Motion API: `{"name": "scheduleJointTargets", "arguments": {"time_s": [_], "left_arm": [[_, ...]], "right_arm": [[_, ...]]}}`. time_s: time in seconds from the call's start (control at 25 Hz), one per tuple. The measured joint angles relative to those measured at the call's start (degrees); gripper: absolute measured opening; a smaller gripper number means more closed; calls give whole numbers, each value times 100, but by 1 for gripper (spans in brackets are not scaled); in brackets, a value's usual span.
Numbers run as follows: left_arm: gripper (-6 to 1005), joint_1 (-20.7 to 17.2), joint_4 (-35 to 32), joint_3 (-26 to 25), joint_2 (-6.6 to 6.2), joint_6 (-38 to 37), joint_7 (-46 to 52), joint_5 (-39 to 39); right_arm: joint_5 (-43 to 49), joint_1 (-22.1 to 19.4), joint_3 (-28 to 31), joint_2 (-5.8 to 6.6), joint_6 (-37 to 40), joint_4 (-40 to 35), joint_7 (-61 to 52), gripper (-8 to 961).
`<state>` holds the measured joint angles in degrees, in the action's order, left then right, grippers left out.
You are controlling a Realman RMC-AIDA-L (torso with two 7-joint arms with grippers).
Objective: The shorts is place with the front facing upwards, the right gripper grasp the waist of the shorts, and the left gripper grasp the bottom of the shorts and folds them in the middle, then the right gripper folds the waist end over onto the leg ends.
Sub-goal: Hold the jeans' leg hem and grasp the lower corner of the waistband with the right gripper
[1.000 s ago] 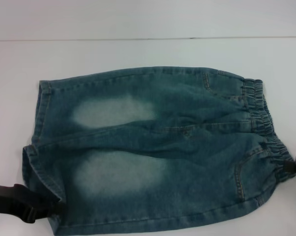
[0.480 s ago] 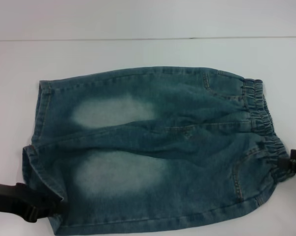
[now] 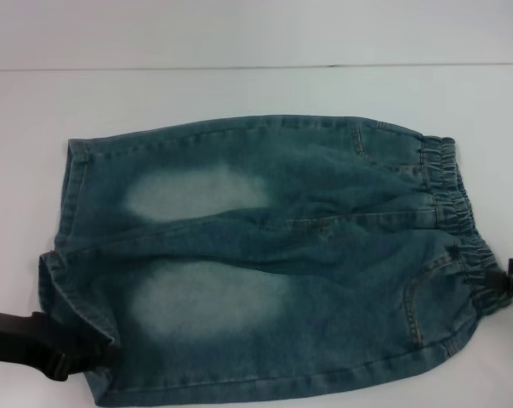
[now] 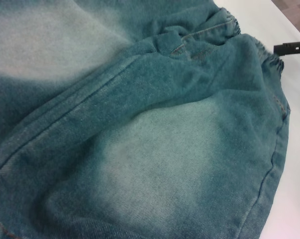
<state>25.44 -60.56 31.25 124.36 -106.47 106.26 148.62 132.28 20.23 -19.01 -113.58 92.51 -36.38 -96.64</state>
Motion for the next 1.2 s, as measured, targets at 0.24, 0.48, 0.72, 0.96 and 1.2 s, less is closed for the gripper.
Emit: {"name": "scheduleJointTargets", "arguments": {"time_s": [0.24, 0.48, 0.72, 0.96, 1.2], "left_arm": [[52, 8, 60, 30, 0, 17, 0, 0], [51, 6, 121, 30, -4, 27, 0, 0], [51, 5, 124, 30, -8, 31, 0, 0], [51, 4, 124, 30, -9, 31, 0, 0], [51, 4, 124, 30, -9, 31, 0, 0]], "right_arm": [[-3, 9, 55, 0, -209, -1, -13, 867], [7, 85, -71, -27, -275, 3, -65, 860], [17, 95, -260, -30, -290, 38, -155, 853], [-12, 112, -399, -32, -51, 13, -202, 846], [25, 180, -441, -29, 68, 14, -190, 839]]}}
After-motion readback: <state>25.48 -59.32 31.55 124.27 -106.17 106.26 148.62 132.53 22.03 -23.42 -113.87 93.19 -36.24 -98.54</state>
